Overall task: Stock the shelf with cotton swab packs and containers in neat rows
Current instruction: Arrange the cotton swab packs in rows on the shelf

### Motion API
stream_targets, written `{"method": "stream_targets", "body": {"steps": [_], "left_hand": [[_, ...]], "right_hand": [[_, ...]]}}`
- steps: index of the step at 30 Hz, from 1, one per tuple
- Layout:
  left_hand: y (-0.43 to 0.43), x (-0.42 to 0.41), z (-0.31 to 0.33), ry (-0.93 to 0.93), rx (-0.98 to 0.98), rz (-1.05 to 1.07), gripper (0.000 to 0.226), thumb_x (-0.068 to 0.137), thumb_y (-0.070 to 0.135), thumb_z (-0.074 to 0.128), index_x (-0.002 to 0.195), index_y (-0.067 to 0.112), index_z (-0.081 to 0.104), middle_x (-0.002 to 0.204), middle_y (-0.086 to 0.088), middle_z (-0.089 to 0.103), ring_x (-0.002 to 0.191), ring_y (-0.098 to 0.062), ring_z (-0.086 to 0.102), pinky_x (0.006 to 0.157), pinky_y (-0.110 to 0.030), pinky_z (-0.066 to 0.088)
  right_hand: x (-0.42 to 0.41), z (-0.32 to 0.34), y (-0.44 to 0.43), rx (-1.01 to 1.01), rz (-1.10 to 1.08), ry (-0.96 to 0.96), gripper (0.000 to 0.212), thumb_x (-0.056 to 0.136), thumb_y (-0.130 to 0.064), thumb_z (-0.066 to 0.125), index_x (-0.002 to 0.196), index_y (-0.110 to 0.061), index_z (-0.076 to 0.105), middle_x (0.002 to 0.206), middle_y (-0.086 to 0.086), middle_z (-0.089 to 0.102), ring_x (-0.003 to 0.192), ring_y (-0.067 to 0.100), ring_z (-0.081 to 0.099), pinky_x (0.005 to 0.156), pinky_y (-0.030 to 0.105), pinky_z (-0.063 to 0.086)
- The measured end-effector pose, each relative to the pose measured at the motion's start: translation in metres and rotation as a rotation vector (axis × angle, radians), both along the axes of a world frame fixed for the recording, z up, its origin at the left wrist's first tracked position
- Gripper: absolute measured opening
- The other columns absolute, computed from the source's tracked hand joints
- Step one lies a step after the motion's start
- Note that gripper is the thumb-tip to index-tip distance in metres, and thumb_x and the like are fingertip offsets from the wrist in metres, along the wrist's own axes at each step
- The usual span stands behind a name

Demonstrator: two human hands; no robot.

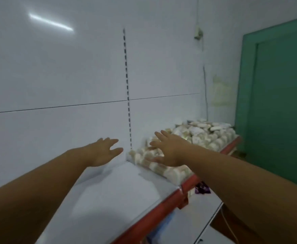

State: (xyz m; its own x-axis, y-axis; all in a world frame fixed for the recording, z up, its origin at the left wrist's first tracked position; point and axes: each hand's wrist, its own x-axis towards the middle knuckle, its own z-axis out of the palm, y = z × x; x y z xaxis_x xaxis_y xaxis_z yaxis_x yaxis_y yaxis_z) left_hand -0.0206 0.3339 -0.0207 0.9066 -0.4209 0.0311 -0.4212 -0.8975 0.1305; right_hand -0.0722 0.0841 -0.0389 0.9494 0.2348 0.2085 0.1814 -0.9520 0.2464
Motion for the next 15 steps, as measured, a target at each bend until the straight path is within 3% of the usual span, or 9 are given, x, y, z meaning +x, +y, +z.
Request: {"method": "stream_targets", "body": {"steps": [3,6,12,15], "left_hand": [[-0.090,0.010,-0.012,-0.027,0.100,-0.138,0.065,0.097,0.059,0.025,0.153,0.028,0.013,0.161,0.001,0.010,0.148,-0.019,0.006,0.119,-0.042,0.012],[-0.148,0.032,-0.014,-0.145,0.161,-0.180,0.063,0.097,0.059,0.027,0.151,0.028,0.021,0.157,0.001,0.025,0.144,-0.018,0.023,0.116,-0.039,0.023],[-0.233,0.106,-0.015,-0.067,0.117,-0.236,0.065,0.097,0.058,0.030,0.152,0.024,0.020,0.158,0.000,0.025,0.143,-0.018,0.027,0.115,-0.033,0.022],[-0.275,0.152,-0.014,-0.013,0.007,-0.266,0.062,0.096,0.058,0.034,0.149,0.025,0.029,0.153,0.001,0.035,0.131,-0.018,0.043,0.107,-0.030,0.033]], "right_hand": [[-0.017,0.007,-0.085,0.037,-0.129,0.065,0.068,0.093,-0.056,0.043,0.151,-0.030,0.017,0.161,0.005,0.004,0.147,0.025,0.007,0.116,0.045,0.018],[-0.021,0.006,-0.151,0.109,-0.220,0.120,0.068,0.093,-0.052,0.049,0.150,-0.030,0.021,0.157,0.002,0.023,0.141,0.024,0.027,0.111,0.040,0.027],[0.024,-0.010,-0.249,0.130,-0.307,0.104,0.065,0.093,-0.050,0.048,0.149,-0.032,0.022,0.157,0.000,0.020,0.142,0.023,0.024,0.112,0.041,0.024],[0.063,-0.015,-0.284,0.118,-0.299,0.107,0.062,0.093,-0.050,0.048,0.148,-0.032,0.025,0.157,-0.002,0.023,0.141,0.021,0.027,0.113,0.040,0.027]]}}
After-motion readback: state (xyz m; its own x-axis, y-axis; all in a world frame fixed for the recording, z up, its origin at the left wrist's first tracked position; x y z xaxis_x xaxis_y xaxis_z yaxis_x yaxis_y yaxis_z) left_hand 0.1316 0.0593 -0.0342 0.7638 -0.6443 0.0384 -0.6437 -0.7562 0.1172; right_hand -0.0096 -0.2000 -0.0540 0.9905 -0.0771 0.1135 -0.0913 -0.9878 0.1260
